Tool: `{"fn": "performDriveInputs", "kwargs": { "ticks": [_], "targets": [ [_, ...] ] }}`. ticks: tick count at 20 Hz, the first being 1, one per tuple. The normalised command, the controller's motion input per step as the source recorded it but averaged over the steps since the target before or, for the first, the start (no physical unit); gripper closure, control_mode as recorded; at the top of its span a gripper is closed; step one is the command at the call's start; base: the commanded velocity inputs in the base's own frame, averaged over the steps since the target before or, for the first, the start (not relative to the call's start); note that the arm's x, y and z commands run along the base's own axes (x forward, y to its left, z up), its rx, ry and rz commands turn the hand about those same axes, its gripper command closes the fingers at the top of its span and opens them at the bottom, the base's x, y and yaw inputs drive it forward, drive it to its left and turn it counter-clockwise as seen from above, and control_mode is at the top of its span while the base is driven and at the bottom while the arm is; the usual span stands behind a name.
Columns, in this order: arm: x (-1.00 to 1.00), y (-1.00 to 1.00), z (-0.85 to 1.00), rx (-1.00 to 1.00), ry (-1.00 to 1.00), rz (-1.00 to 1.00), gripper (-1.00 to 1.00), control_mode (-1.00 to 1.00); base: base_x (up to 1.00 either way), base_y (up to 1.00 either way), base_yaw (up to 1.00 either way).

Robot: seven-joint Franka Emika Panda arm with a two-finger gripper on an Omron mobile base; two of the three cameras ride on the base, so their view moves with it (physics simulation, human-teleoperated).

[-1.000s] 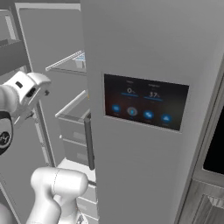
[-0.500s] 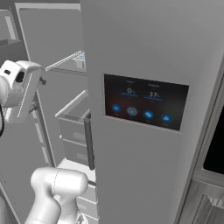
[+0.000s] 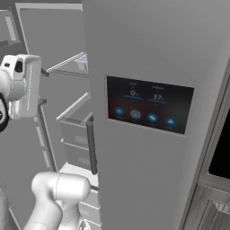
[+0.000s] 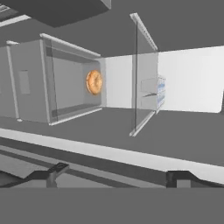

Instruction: Open the freezer door, pick up the ice cube tray from the freezer, and place it on the dining counter.

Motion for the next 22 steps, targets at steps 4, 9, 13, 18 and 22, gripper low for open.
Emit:
{"fn": "performDriveInputs", "kwargs": {
  "ticks": [4, 9, 13, 18, 22],
  "targets": [
    [0.57, -0.29, 0.07, 0.00, 0.00, 0.00, -1.00, -1.00, 0.00, 0.00, 0.00],
    [0.66, -0.07, 0.01, 0.00, 0.00, 0.00, -1.00, -1.00, 0.00, 0.00, 0.00],
    [0.64, 0.00, 0.00, 0.00, 0.00, 0.00, -1.00, -1.00, 0.00, 0.00, 0.00],
    [0.71, 0.01, 0.00, 0.00, 0.00, 0.00, -1.00, -1.00, 0.00, 0.00, 0.00],
    [0.73, 0.02, 0.00, 0.00, 0.00, 0.00, -1.00, -1.00, 0.00, 0.00, 0.00]
  ]
}}
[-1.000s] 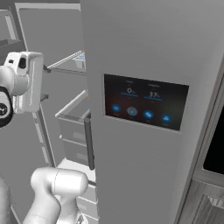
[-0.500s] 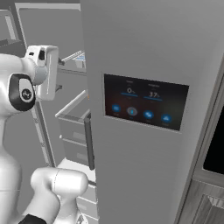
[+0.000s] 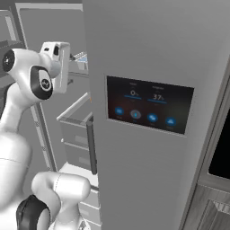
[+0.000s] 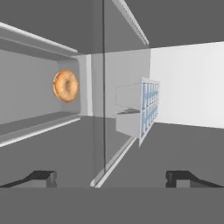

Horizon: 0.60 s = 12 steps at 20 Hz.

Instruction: Open the freezer door, pick up the ice cube tray from the freezer, and place it on the dining counter.

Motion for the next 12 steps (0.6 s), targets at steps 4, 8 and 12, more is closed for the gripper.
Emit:
{"fn": "performDriveInputs", "kwargs": {
  "ticks": [4, 8, 12],
  "targets": [
    [0.73, 0.11, 0.00, 0.00, 0.00, 0.00, -1.00, -1.00, 0.00, 0.00, 0.00],
    [0.70, 0.13, 0.00, 0.00, 0.00, 0.00, -1.00, -1.00, 0.00, 0.00, 0.00],
    [0.69, 0.02, 0.00, 0.00, 0.00, 0.00, -1.00, -1.00, 0.00, 0.00, 0.00]
  ]
}}
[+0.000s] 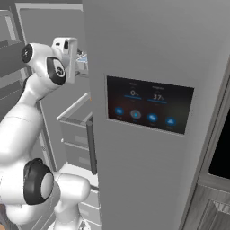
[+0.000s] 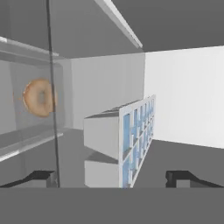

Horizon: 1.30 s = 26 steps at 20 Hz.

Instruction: Open the freezer door, pick up the ice cube tray from the freezer, and place it on the dining counter.

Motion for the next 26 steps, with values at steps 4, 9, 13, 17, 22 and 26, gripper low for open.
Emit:
{"fn": "performDriveInputs", "kwargs": {
  "ticks": [4, 9, 13, 17, 22, 26],
  "targets": [
    [0.54, 0.00, 0.00, 0.00, 0.00, 0.00, -1.00, -1.00, 0.00, 0.00, 0.00],
    [0.34, 0.00, 0.00, 0.00, 0.01, 0.00, -1.00, -1.00, 0.00, 0.00, 0.00],
    [0.19, 0.00, 0.01, 0.01, 0.02, 0.00, -1.00, -1.00, 0.00, 0.00, 0.00],
    [0.26, 0.00, 0.21, 0.04, 0.05, 0.00, -1.00, -1.00, 0.00, 0.00, 0.00],
    [0.29, 0.00, 0.22, 0.03, 0.06, 0.00, -1.00, -1.00, 0.00, 0.00, 0.00],
    [0.35, -0.01, 0.12, 0.00, 0.01, 0.00, -1.00, -1.00, 0.00, 0.00, 0.00]
  ]
}}
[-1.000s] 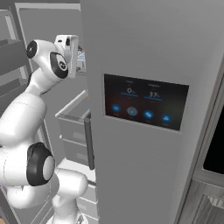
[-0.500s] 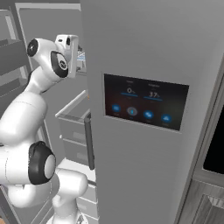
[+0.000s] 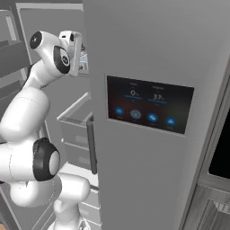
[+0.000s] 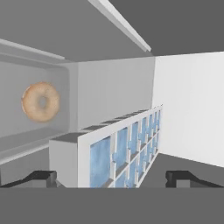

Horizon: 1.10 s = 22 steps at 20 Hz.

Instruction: Open the freezer door, pick up the ice cube tray from the freezer, and place it on the dining counter.

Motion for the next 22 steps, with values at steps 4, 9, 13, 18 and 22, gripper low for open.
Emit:
{"fn": "performDriveInputs", "kwargs": {
  "ticks": [4, 9, 13, 18, 22],
  "targets": [
    [0.31, -0.02, 0.00, 0.00, 0.00, 0.00, -1.00, -1.00, 0.00, 0.00, 0.00],
    [0.33, -0.04, 0.00, 0.00, 0.00, 0.00, -1.00, -1.00, 0.00, 0.00, 0.00],
    [0.37, -0.07, 0.00, 0.00, 0.00, 0.00, -1.00, -1.00, 0.00, 0.00, 0.00],
    [0.43, -0.10, 0.00, 0.00, 0.00, 0.00, -1.00, -1.00, 0.00, 0.00, 0.00],
    [0.34, -0.06, 0.00, 0.00, 0.00, 0.00, -1.00, -1.00, 0.00, 0.00, 0.00]
  ]
}}
